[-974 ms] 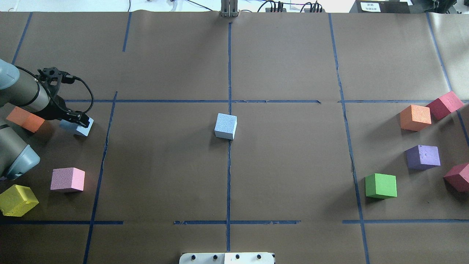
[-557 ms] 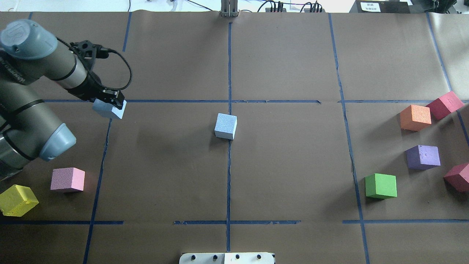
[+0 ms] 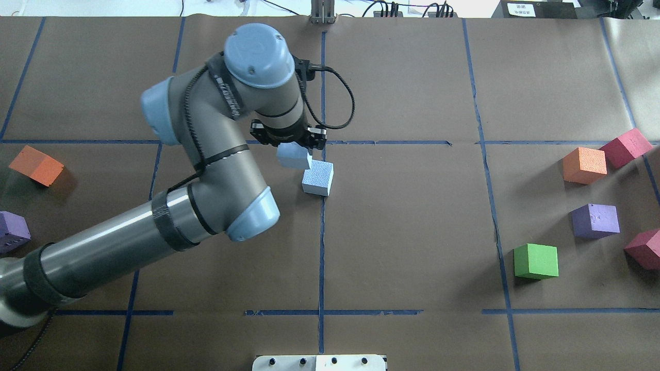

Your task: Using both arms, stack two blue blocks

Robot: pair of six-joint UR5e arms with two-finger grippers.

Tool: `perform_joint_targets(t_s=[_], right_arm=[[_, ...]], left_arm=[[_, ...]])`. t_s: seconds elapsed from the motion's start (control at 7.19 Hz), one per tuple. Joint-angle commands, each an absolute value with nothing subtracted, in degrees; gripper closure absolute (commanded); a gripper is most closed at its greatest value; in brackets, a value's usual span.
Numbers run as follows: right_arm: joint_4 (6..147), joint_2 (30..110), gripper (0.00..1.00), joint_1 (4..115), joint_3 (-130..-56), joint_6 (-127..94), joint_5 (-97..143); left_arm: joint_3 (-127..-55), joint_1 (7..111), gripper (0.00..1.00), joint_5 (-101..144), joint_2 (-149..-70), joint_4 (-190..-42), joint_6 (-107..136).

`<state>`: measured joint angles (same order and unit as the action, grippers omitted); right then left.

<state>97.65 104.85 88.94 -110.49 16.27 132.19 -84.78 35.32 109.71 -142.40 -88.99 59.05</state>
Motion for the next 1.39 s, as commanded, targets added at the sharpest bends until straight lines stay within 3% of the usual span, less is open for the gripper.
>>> perform_joint_targets(t_s=[0.0, 0.56, 0.7, 0.97, 1.25], right_arm=[[97.65, 104.85, 0.0, 88.95, -110.39, 16.26, 132.19], [97.65, 104.85, 0.0, 88.95, -110.39, 16.26, 132.28], [97.65, 104.85, 0.0, 88.95, -110.39, 16.35, 132.28], [97.65, 104.85, 0.0, 88.95, -110.3, 16.35, 132.28], [97.65, 104.85, 0.0, 88.95, -110.39, 16.26, 132.28]], left_arm=[[-80.42, 32.09, 0.74, 105.65, -145.99, -89.12, 59.59], [-77.96, 31.99, 0.71, 105.82, -145.72, -89.56, 59.41], [-77.78, 31.99, 0.61, 105.91, -145.55, -89.73, 59.41], [-77.78, 31.9, 0.05, 106.0, -144.85, -89.74, 56.87], [-78.74, 32.08, 0.0, 106.78, -145.19, -89.56, 57.13]])
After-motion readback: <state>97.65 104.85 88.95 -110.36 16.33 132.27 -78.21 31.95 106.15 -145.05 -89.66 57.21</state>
